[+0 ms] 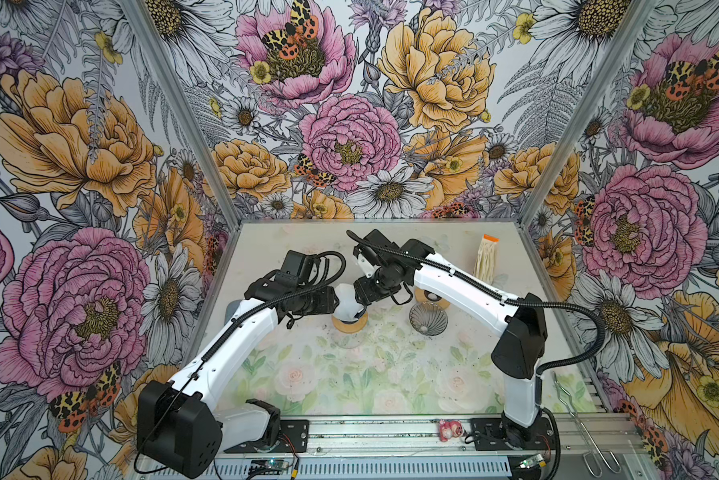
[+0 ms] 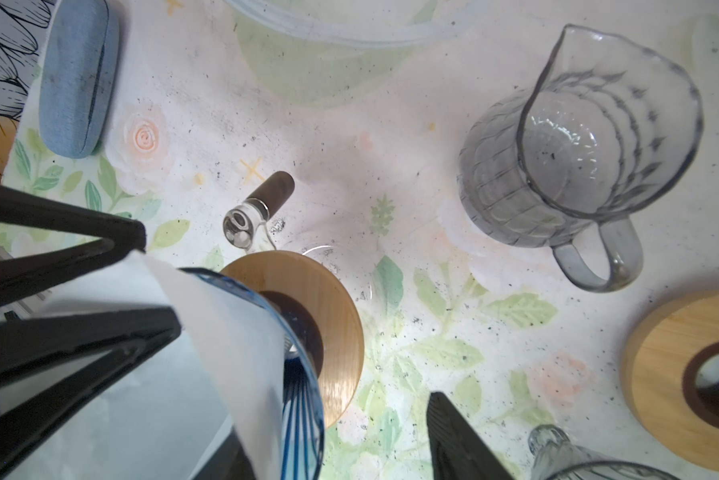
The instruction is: Place the coffee filter in the dripper
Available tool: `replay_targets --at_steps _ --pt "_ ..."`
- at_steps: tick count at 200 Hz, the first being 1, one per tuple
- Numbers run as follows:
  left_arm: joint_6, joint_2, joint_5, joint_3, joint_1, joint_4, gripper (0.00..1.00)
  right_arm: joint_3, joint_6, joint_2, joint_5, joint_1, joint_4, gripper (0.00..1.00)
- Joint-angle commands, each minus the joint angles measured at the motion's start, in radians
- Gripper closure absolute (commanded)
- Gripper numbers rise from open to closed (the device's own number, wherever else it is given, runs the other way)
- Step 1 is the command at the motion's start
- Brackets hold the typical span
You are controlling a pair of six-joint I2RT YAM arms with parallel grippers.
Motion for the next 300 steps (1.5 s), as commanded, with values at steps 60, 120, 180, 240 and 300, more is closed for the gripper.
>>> replay_targets --at_steps 60,120,180,240,300 --pt "-0.005 0.018 -0.006 0.001 0.006 0.031 0.44 -0.003 0.011 0.027 0.043 -0.006 0.013 0.4" --pt "0.005 0.03 0.001 -0.003 0.006 0.036 0.45 -0.003 0.013 0.043 0.027 -0.007 0.022 0.4" --pt "0.007 0.032 -0.005 -0.019 0.014 0.036 0.45 -0.015 0.017 0.057 0.007 -0.008 0.04 0.4" --pt "0.002 0.01 -0.008 -0.014 0.017 0.036 0.45 -0.015 0.017 0.039 -0.026 -0.008 0.053 0.41" --pt "-0.004 -0.009 -0.006 0.028 0.019 0.036 0.44 0.0 0.009 -0.012 -0.043 -0.009 0.07 0.4"
